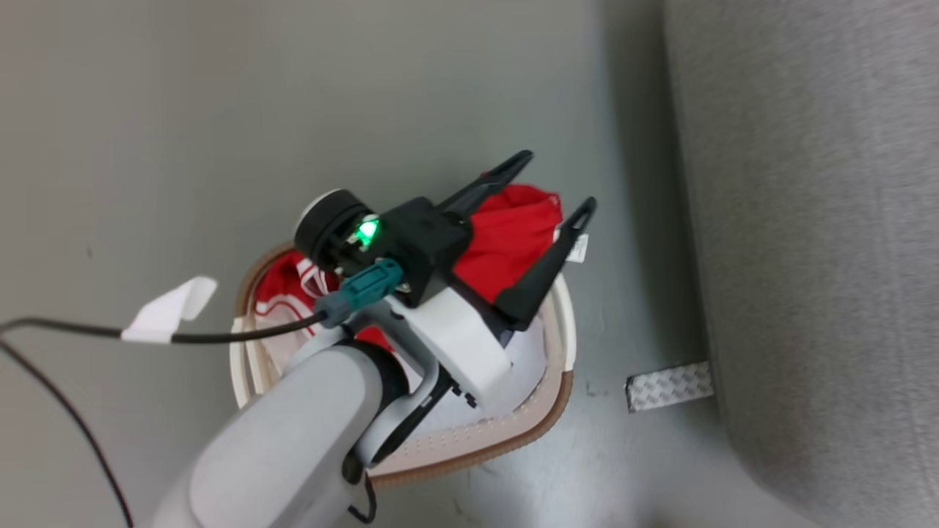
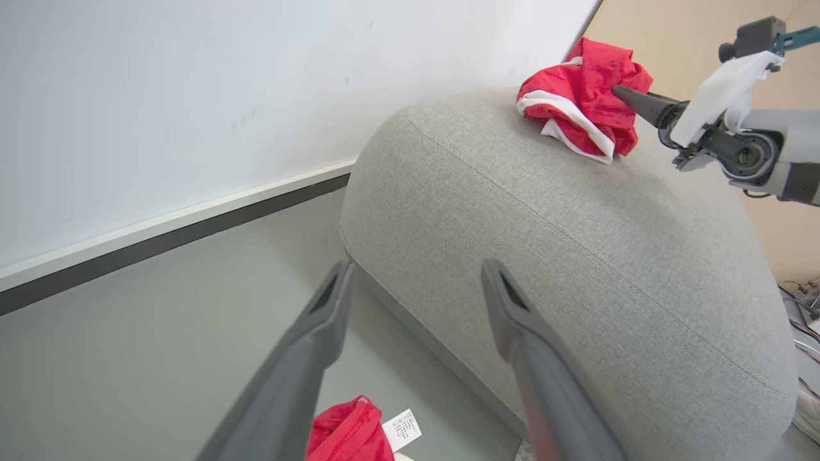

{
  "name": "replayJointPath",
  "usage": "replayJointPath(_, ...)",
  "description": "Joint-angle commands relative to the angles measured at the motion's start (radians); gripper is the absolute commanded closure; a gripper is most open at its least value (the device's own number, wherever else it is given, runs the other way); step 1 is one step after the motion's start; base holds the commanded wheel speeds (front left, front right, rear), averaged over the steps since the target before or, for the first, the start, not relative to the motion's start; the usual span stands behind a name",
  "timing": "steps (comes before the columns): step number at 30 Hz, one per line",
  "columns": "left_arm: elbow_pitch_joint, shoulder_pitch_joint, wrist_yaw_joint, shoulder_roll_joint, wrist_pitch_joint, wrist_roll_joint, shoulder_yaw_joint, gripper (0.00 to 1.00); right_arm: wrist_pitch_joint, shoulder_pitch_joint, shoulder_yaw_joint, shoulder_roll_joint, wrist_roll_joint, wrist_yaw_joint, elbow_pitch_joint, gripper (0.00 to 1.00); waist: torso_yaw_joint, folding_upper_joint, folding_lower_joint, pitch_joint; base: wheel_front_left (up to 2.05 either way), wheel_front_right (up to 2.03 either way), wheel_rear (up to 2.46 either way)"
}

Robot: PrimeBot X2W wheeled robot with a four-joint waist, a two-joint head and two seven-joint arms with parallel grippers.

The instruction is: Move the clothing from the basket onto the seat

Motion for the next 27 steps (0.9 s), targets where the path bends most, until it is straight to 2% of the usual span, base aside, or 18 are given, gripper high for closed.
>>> replayJointPath(1, 0.002, 0.014, 0.007, 0.009, -0.013, -0.012, 0.008, 0.0, -0.002, 0.025, -0.007, 0.008, -0.017, -0.003, -0.017, 0.0, -0.019, 0.0, -0.0002, -0.039, 0.0, 0.0, 0.0)
replayJointPath(6, 0.019, 0.066, 0.027, 0.016, -0.054, -0.027, 0.022, 0.0, -0.002, 0.133, -0.052, 0.055, -0.081, -0.003, -0.142, 0.0, -0.033, 0.0, -0.0002, -0.132, 0.0, 0.0, 0.0)
replayJointPath(12, 0.059, 0.152, 0.07, 0.009, -0.139, -0.058, 0.063, 0.0, -0.002, 0.28, -0.042, 0.134, -0.175, -0.002, -0.33, 0.0, -0.024, 0.0, -0.0002, -0.258, 0.0, 0.0, 0.0)
replayJointPath(18, 0.13, 0.245, 0.117, 0.006, -0.227, -0.084, 0.103, 0.0, -0.002, 0.422, 0.021, 0.203, -0.243, -0.003, -0.467, 0.0, 0.024, 0.0, -0.0002, -0.386, 0.0, 0.0, 0.0)
replayJointPath(27, 0.232, 0.382, 0.175, 0.013, -0.353, -0.104, 0.158, 0.0, -0.002, 0.618, 0.106, 0.286, -0.311, -0.003, -0.578, 0.0, 0.118, 0.0, -0.0002, -0.534, 0.0, 0.0, 0.0)
